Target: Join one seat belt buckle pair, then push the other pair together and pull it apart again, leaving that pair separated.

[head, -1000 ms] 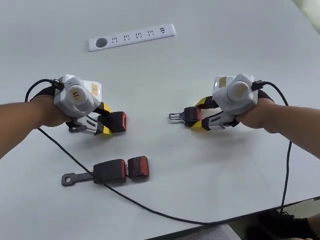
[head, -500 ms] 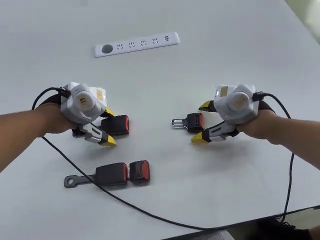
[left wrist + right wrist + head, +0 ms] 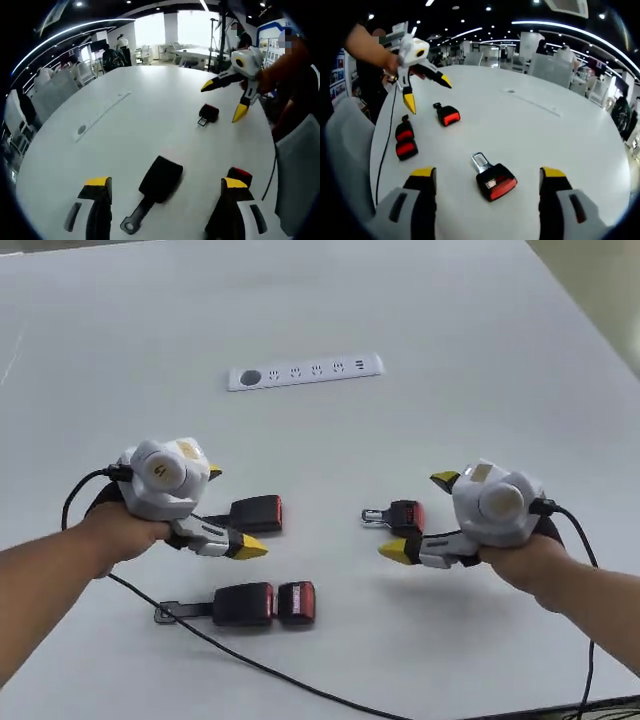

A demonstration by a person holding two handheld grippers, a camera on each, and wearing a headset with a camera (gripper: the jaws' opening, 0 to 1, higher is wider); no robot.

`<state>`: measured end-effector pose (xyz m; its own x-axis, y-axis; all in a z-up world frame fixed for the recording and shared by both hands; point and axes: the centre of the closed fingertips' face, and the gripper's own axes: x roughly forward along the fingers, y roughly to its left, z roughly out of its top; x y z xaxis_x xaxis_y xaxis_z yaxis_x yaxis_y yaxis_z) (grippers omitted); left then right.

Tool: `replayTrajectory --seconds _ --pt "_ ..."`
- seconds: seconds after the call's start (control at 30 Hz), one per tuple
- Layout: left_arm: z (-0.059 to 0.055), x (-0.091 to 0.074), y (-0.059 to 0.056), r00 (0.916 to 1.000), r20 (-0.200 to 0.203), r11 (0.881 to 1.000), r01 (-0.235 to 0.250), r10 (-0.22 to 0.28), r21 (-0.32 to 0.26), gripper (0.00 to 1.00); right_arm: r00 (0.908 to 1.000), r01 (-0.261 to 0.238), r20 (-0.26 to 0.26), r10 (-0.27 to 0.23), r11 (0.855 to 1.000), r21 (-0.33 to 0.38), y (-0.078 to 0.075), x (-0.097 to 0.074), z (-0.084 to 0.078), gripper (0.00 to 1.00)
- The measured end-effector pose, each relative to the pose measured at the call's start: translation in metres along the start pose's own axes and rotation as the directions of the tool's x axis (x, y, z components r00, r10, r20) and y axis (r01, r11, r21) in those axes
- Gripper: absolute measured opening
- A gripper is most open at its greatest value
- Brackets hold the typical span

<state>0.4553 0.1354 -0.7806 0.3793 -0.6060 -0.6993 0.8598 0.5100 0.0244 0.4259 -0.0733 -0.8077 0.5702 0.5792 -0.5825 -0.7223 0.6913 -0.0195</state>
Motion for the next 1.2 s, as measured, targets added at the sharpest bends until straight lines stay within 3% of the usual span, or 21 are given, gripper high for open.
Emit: replayTrajectory --seconds 0.13,0.23,0.37,0.53,0.57,0.6,0.63,0.7,0.8,0.93,1.1,1.2 --pt "-0.008 -0.022 -0.011 0.9983 0.034 0.997 -0.046 0.048 -0.057 0.98 0.9982 0.045 0.038 -0.046 0.998 0.032 0.005 -0.013 0.004 0.88" --pt "-0.007 -0.038 -0.019 0.9914 0.087 0.99 -0.087 0.097 -0.115 0.99 0.9963 0.065 0.053 -0.068 0.997 0.049 0.011 -0.023 0.002 0.91" --pt "-0.012 -0.058 -0.032 0.981 0.122 0.98 -0.132 0.151 -0.148 1.0 0.993 0.087 0.074 -0.092 0.994 0.065 0.023 -0.036 0.002 0.95" --pt "-0.019 -0.076 -0.048 0.9728 0.157 0.976 -0.144 0.17 -0.165 1.0 0.9902 0.098 0.094 -0.104 0.993 0.065 0.036 -0.05 0.001 0.98" --pt "-0.018 -0.08 -0.049 0.9686 0.173 0.973 -0.149 0.179 -0.175 1.0 0.9895 0.099 0.099 -0.105 0.993 0.062 0.039 -0.052 0.001 0.98" --pt "-0.013 -0.087 -0.051 0.9549 0.222 0.968 -0.154 0.197 -0.196 1.0 0.9854 0.112 0.122 -0.118 0.992 0.056 0.042 -0.058 0.005 0.99" --pt "-0.014 -0.091 -0.053 0.9524 0.232 0.968 -0.152 0.197 -0.2 1.0 0.9851 0.109 0.127 -0.117 0.992 0.066 0.045 -0.06 0.005 0.99" --pt "-0.02 -0.1 -0.061 0.9546 0.229 0.97 -0.148 0.191 -0.193 1.0 0.981 0.111 0.15 -0.122 0.99 0.083 0.052 -0.068 0.007 1.0" --pt "-0.032 -0.109 -0.068 0.9577 0.224 0.974 -0.144 0.181 -0.173 1.0 0.9822 0.107 0.146 -0.118 0.991 0.078 0.063 -0.073 0.003 1.0" --pt "-0.045 -0.122 -0.085 0.9632 0.211 0.978 -0.135 0.167 -0.156 1.0 0.9817 0.1 0.154 -0.111 0.992 0.08 0.076 -0.082 -0.002 1.0" --pt "-0.049 -0.135 -0.099 0.9632 0.209 0.977 -0.134 0.169 -0.168 1.0 0.9811 0.101 0.157 -0.113 0.991 0.082 0.085 -0.091 -0.008 1.0" --pt "-0.046 -0.139 -0.105 0.9566 0.23 0.976 -0.143 0.178 -0.164 1.0 0.9817 0.107 0.147 -0.121 0.99 0.096 0.086 -0.094 -0.014 1.0"
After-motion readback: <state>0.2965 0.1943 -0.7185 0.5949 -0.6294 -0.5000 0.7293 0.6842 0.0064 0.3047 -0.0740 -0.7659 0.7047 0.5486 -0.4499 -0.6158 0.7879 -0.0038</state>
